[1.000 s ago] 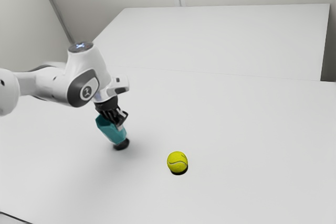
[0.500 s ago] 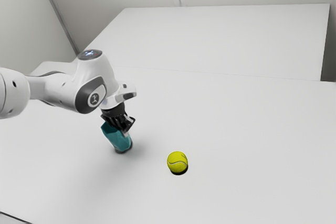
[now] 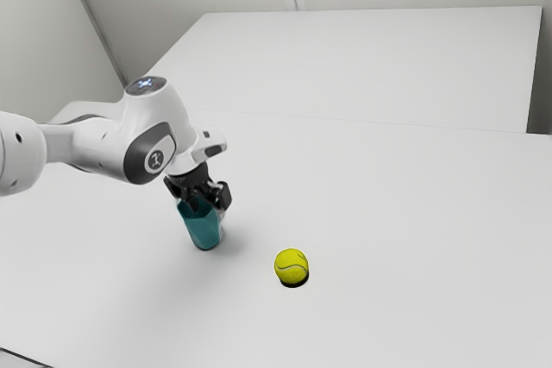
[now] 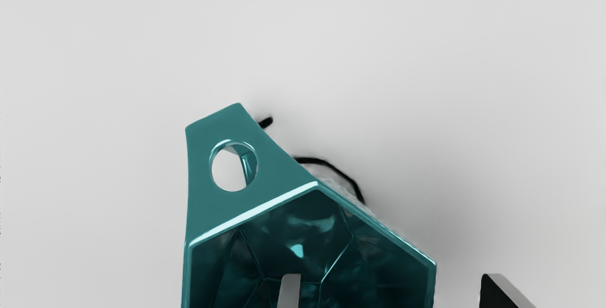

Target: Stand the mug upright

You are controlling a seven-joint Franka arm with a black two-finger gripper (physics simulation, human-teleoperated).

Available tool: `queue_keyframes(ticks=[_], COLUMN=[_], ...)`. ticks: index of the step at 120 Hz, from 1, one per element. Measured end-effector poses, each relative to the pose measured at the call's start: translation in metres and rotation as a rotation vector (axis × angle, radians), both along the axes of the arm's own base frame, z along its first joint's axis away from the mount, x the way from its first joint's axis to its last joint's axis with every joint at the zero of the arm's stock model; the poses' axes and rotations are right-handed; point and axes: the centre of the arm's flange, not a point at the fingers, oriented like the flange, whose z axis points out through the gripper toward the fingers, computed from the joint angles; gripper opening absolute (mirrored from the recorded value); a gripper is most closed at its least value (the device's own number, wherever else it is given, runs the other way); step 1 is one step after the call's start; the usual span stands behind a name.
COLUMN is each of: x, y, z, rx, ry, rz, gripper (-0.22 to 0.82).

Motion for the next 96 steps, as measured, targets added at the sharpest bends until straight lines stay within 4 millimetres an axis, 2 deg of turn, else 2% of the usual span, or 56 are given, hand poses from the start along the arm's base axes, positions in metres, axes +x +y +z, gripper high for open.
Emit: queue_keyframes(ticks=[14,32,62,96], x=[0.000,0.000,0.023,0.050], y=[-0.005,-0.005,-0.016,-0.025], z=[0.017,0.042,0.112,0.167], rx=[-0.002,-0.012,-0.028,-0.040], ry=[-0.038,-0.084,-0.101,-0.027], rz=[-0.005,0.004,0.004,-0.002], gripper=[0.47,0.53,0.57,0.59])
